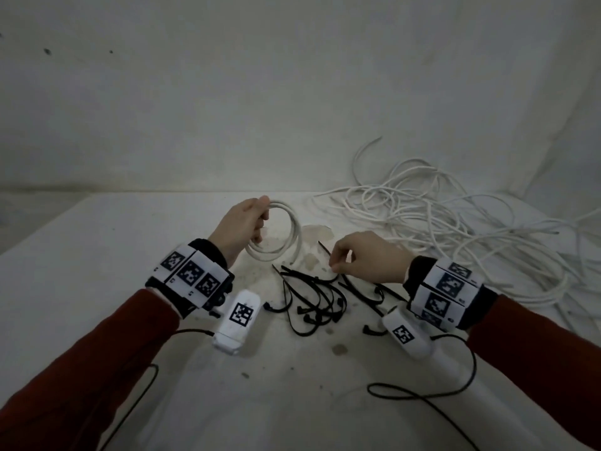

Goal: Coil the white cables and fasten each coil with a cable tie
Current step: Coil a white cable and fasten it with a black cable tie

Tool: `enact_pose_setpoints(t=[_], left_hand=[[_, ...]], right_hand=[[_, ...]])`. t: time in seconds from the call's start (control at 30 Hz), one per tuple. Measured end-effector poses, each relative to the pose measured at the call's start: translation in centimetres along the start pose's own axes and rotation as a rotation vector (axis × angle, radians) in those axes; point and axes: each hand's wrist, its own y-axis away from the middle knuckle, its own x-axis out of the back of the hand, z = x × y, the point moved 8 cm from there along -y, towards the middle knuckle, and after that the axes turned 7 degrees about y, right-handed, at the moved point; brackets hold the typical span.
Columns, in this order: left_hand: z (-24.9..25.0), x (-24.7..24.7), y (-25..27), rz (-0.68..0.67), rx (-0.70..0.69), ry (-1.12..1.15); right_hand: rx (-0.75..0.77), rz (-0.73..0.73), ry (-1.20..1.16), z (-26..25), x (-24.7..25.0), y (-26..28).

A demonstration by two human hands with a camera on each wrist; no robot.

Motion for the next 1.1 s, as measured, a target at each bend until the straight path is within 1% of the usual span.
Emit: enact_pose_setpoints(t=[0.1, 0.23, 0.3, 0.4, 0.53, 0.6, 0.67, 0.77, 0.93, 0.97, 1.1], left_hand=[[-0.3, 0.2, -0.3, 0.011, 0.002, -0.013], [-0.4, 0.1, -0.3, 0.019, 0.006, -0.021], [-0.3, 0.3, -0.2, 0.022, 0.006, -0.01], [-0.1, 0.8, -0.1, 0.034, 0.005, 0.018], [0.4, 1.5, -0.3, 0.04, -0.009, 0.059], [0.7, 1.7, -0.5, 0.04, -0.014, 0.071], [0.8, 1.8, -0.7, 0.038, -0.018, 0.081], [0.8, 1.6, -1.0, 0.037, -0.025, 0.104], [0.6, 1.3, -1.2, 0.049, -0.031, 0.149], [0.6, 1.2, -1.3, 0.054, -0.032, 0.157], [0.6, 0.9, -1.5, 0.052, -0.031, 0.173]], right_hand=[[0.015, -0.04, 0.055, -0.9, -0.7, -1.2], [-0.011, -0.205, 0.168, -2.0, -2.9, -3.1], [0.002, -0.242, 0.217, -2.4, -3.2, -3.7], [0.008, -0.229, 0.21, -2.2, -2.9, -4.1], [0.009, -0.142, 0.081, -1.6, -1.3, -3.9], [0.021, -0.162, 0.048, -1.3, -1.1, -3.6], [0.045, -0.19, 0.075, -1.4, -1.3, -3.4], [0.062, -0.193, 0.107, -1.4, -1.6, -3.3], [0.063, -0.382, 0.223, -1.3, -2.9, -2.7], [0.068, -0.383, 0.226, -1.3, -3.0, -2.7], [0.071, -0.311, 0.187, -1.2, -2.5, -2.8]])
